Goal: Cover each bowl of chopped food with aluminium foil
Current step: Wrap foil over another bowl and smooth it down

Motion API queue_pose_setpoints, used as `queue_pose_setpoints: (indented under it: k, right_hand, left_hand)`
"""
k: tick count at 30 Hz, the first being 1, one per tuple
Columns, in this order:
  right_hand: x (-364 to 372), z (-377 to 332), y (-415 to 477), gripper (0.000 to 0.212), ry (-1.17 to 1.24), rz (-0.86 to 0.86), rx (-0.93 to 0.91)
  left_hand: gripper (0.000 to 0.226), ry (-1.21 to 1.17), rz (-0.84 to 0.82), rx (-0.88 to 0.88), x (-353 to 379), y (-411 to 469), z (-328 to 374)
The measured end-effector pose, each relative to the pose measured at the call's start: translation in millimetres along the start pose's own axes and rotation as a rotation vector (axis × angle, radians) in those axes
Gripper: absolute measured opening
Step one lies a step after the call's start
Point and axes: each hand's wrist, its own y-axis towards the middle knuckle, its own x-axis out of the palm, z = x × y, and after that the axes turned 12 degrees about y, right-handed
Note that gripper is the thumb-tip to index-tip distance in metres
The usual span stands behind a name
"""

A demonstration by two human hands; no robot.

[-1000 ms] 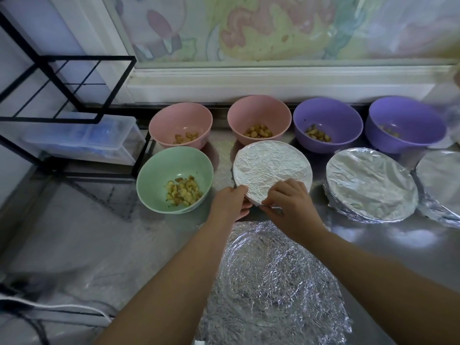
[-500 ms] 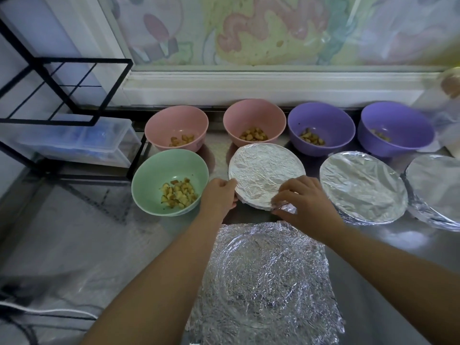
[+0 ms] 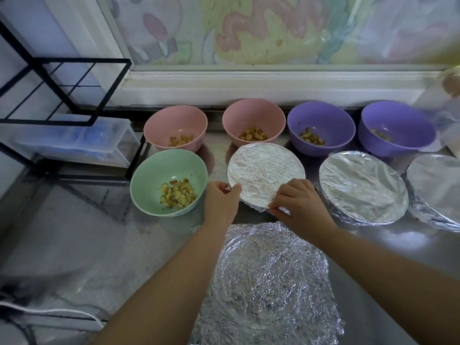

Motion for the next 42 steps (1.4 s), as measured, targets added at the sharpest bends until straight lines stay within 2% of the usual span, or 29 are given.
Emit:
queue_pose_setpoints:
  k: [3, 5, 9, 13, 22, 38, 42]
  right_hand:
    - [10, -9, 0, 0.015, -0.008, 0.024, -0.002]
    - [16, -16, 0, 0.014, 0.001, 0.043, -0.020]
    - [22, -21, 1, 0.026, 0.035, 0.065, -0.002]
    - [26, -22, 3, 0.031, 0.067, 0.084, 0.026]
    - [35, -27, 5, 0.022, 0.018, 0.146, 0.023]
    - [38, -31, 8, 0.017, -0.113, 0.188, 0.005]
    - [43, -36, 10, 0.018, -0.105, 0.247, 0.057]
  left_hand:
    - [0.038, 0.035, 0.047, 0.012, 0, -14, -8]
    - [0.037, 0.063, 0.010, 0.033, 1, -26, -15]
    - [0.039, 0.077, -0.097, 0.028, 4, -34, -22]
    - [0.041, -0.004, -0.115, 0.030, 7, -39, -19]
    - [0.045, 0.163, -0.070, 0.117, 3, -41, -15]
    - [0.038, 0.186, -0.068, 0.107, 4, -39, -13]
    - [0.045, 0.196, -0.054, 0.119, 6, -37, -14]
